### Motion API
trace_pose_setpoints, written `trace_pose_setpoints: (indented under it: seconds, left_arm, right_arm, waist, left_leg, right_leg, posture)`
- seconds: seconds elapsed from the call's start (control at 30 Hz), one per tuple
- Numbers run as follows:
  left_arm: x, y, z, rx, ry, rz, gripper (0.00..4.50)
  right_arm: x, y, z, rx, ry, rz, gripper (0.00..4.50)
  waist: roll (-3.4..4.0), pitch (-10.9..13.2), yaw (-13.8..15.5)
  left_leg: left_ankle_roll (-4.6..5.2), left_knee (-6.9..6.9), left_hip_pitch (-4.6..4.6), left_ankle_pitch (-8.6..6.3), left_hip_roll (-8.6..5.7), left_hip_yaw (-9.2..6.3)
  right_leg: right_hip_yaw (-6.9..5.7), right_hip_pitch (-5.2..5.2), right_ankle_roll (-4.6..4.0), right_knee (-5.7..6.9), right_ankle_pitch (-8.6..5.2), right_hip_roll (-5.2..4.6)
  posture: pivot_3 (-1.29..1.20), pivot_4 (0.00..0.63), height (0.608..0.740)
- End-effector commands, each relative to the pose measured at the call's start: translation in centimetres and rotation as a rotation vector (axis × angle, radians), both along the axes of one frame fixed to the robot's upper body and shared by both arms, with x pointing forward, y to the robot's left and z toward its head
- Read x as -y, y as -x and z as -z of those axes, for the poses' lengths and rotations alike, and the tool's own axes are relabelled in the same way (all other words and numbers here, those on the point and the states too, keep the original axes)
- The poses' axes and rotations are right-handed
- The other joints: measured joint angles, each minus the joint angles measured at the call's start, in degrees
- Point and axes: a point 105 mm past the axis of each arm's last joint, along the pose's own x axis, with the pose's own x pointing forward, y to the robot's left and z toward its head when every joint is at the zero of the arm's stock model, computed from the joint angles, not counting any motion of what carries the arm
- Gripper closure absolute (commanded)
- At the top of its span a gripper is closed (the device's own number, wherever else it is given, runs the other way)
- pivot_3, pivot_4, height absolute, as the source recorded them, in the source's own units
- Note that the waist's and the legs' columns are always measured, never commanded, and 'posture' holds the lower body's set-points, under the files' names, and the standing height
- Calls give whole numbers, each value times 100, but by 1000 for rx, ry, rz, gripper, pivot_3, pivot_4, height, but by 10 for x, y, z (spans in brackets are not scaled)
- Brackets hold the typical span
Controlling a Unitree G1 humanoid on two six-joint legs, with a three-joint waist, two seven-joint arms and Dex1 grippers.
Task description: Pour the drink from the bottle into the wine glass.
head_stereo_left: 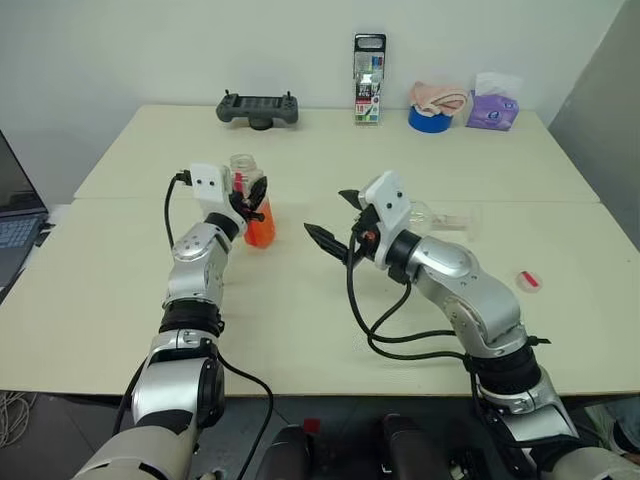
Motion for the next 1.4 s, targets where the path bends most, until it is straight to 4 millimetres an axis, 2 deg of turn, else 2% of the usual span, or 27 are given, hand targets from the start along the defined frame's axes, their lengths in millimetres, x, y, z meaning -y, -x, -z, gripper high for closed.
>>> trace_pose_setpoints:
  seconds: [0.03, 0.17, 0.57, 0.93, 1.07, 1.13, 1.3, 1.4]
  left_arm:
    - [-6, 3, -9, 57, -17, -36, 1209]
    - [-6, 4, -7, 56, -22, -39, 38]
    - [-2, 10, 5, 16, -32, -5, 38]
    - [-1, 21, 16, -26, -8, -7, 38]
    - [-3, 35, 21, -43, -9, -2, 38]
    - [-6, 47, 25, -58, -14, 6, 38]
    - [-7, 91, 38, -113, -11, 86, 38]
    - [9, 122, 53, -177, -49, 216, 38]
  right_arm:
    - [4, 3, -11, 49, -7, -1, 0]
    - [5, 0, -10, 48, -1, 6, 0]
    - [9, -4, -8, 49, 3, 16, 0]
    - [28, -16, -6, 56, 37, 59, 0]
    - [52, -24, -3, 58, 95, 123, 0]
    - [66, -23, 5, 100, 242, 138, 0]
    - [117, -31, 19, 190, 584, 277, 0]
    - [146, -36, 24, 209, 728, 363, 0]
  waist:
    - [0, 0, -6]
    - [0, 0, -6]
    - [0, 0, -2]
    - [0, 0, -2]
    - [0, 0, -2]
    - [0, 0, 2]
    - [0, 0, -3]
    - [0, 0, -6]
  left_leg:
    - [0, 0, 2, 0, 0, 1]
    - [0, 0, 3, 1, 3, -3]
    - [0, 1, 2, 1, 2, -3]
    - [0, 1, 3, 1, 3, -1]
    - [-1, 0, 2, 1, 4, -2]
    - [-1, 1, 0, 1, -1, 3]
    - [-1, -4, -2, 0, 1, 6]
    - [-1, -9, 0, 0, 8, 11]
  right_leg:
    - [1, 0, 0, 1, 0, 0]
    - [-2, 0, 0, 7, 0, 3]
    - [-1, 0, 0, 6, 0, 2]
    - [1, 0, 0, 5, 0, 2]
    - [1, 1, 0, 4, 0, 2]
    - [5, 2, 0, 0, 0, -3]
    - [6, 4, 0, -15, -1, -6]
    - [8, 2, 0, -16, -2, -4]
  posture:
    - [0, 150, 740]
    - [0, 150, 740]
    - [0, 150, 740]
    - [0, 150, 740]
    - [0, 150, 740]
    - [0, 150, 740]
    - [0, 150, 740]
    - [0, 150, 740]
